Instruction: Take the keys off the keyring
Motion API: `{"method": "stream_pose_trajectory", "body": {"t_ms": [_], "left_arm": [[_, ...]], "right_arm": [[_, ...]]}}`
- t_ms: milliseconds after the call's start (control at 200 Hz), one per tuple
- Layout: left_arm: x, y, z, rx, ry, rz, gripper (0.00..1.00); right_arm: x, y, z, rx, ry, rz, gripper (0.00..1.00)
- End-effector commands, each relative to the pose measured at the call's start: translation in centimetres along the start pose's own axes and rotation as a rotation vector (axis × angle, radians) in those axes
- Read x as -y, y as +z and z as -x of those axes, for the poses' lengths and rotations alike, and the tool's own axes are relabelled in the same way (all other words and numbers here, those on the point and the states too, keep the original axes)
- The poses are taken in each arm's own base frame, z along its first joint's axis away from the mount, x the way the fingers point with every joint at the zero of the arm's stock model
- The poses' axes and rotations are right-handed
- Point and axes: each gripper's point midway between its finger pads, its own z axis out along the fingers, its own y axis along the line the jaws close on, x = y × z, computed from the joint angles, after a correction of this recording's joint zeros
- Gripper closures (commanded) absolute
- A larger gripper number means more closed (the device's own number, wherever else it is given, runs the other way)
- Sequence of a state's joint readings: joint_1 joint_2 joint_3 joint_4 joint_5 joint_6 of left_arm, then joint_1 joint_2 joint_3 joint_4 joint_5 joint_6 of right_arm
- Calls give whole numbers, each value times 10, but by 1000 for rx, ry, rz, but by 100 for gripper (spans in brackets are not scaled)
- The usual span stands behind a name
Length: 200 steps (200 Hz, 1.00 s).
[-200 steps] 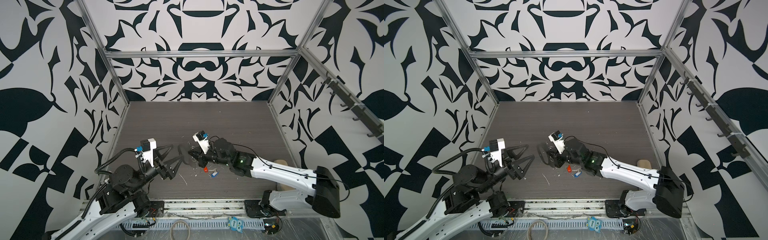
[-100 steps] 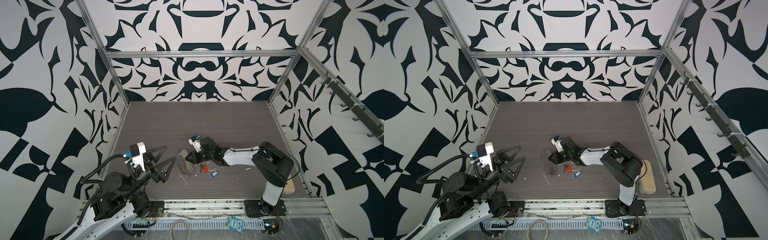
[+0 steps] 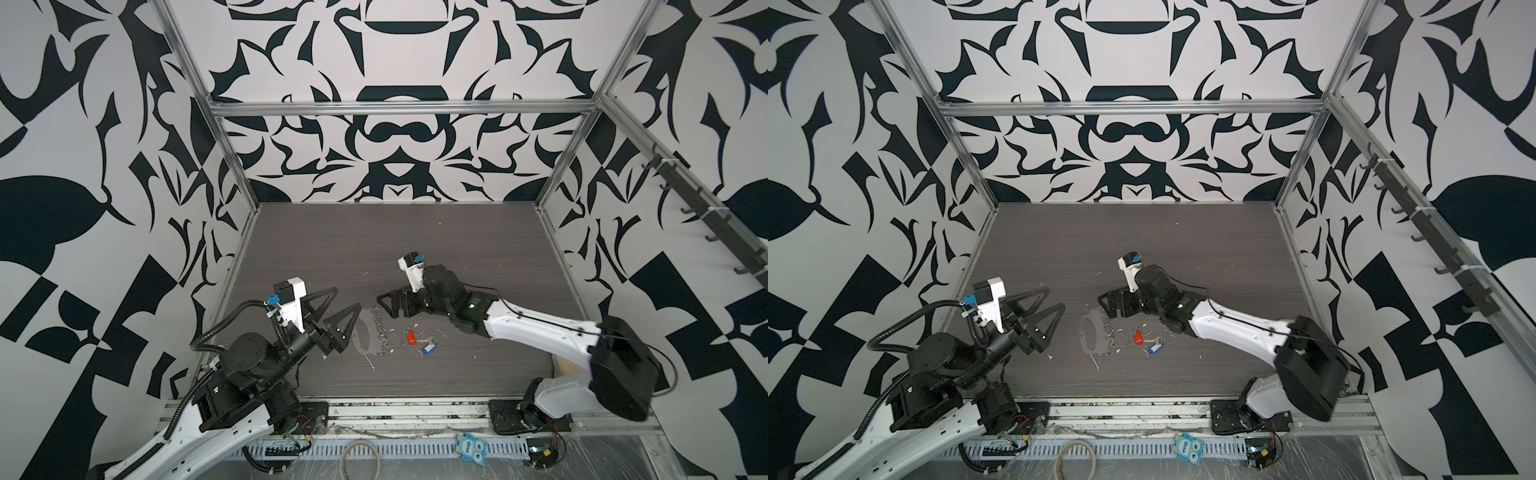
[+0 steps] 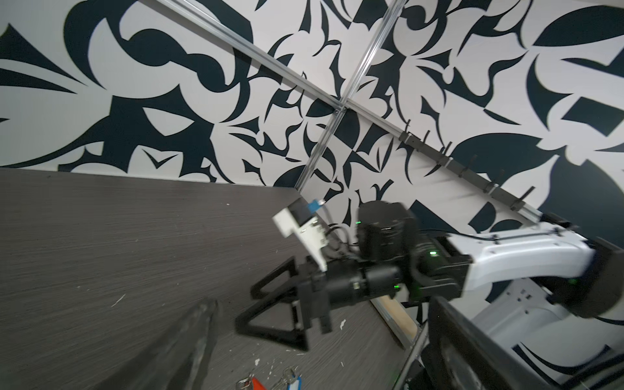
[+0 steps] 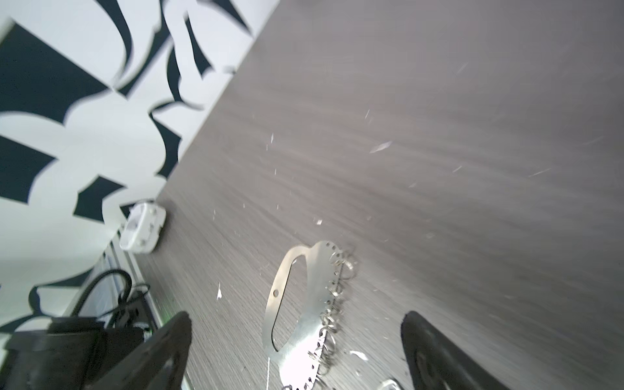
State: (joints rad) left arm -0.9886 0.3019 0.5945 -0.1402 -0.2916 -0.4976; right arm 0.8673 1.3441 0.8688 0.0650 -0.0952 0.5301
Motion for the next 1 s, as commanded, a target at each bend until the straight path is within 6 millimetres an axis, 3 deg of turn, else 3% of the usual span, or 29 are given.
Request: {"method": "stream_pose_trajectory", "body": {"t_ms": [0,165,265,335,425,540,640,740,995], "left_arm": [[-36,8,4,52,34,214,1],[-87,6,30,202,220,571,1],[-112,3,46,252,330,737,1],[-142,3,49,235,351,840,1],[-193,-1,40,173,313,958,1],[-263,-20,26,182,211,1146,1],[-308,-28,9,131,230,1254,1],[-337,-32,-4,75,307,1341,1],[-378,-19,-28,38,393,1322,0]], "right_arm": [[31,-29,3,47,-38,-187,2],[59,-66,7,127,-1,-338,1],[60,-79,11,177,7,-339,1],[61,-85,14,198,-20,-344,1],[65,-90,16,218,-44,-372,0],[65,-91,19,233,-80,-370,0],[65,-91,20,242,-126,-368,0],[72,-92,21,254,-176,-390,1],[112,-117,38,406,-155,-496,0]]}}
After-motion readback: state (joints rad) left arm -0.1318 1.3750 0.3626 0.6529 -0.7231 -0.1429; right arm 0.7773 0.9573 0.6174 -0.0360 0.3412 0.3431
